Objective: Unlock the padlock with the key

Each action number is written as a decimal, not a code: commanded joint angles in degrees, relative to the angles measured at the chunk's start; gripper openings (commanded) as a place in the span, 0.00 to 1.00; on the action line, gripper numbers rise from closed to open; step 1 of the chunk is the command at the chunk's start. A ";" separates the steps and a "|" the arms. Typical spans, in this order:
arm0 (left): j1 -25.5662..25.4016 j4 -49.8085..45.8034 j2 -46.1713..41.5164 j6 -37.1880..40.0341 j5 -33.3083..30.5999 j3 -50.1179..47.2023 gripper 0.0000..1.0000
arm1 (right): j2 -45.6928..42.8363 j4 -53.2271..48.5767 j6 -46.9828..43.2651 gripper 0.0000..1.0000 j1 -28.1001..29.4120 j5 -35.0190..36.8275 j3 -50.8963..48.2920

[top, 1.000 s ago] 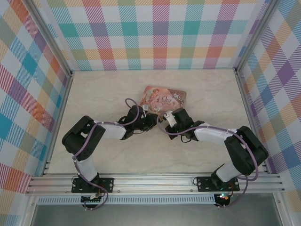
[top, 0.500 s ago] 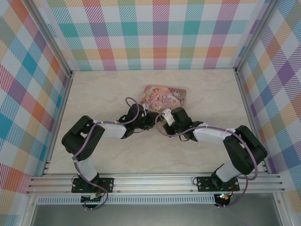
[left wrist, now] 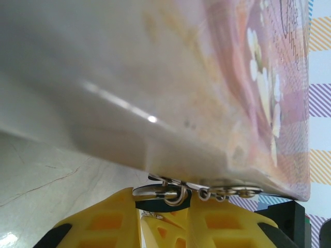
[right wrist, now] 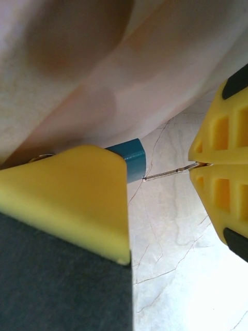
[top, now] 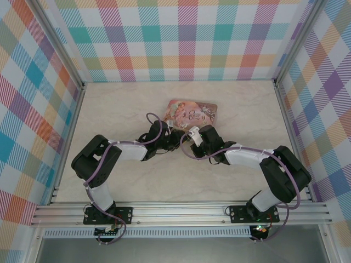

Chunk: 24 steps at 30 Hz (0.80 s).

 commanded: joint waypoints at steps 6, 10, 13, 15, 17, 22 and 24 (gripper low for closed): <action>-0.62 -1.22 -3.34 -0.26 3.48 0.30 0.22 | -1.97 0.55 3.70 0.05 -0.40 2.25 -1.84; -0.63 -1.64 -3.26 0.10 4.18 0.73 0.22 | -2.68 1.18 3.13 0.05 -0.32 1.64 -2.44; -0.63 -2.24 -3.25 0.37 4.56 0.96 0.22 | -2.89 2.10 2.41 0.05 -0.31 1.14 -2.32; -0.58 -2.42 -3.30 0.46 4.48 0.97 0.22 | -2.91 2.77 2.07 0.05 -0.32 0.40 -2.04; -0.63 -2.55 -3.39 0.45 4.55 1.09 0.22 | -2.74 3.01 1.69 0.05 -0.31 -0.30 -1.46; -0.62 -2.83 -3.17 0.41 4.65 1.24 0.22 | -2.51 3.87 -0.45 0.05 -0.28 -1.69 -0.60; -0.63 -2.96 -3.08 0.46 4.78 1.34 0.22 | -2.58 4.16 -0.51 0.05 -0.23 -2.36 -0.44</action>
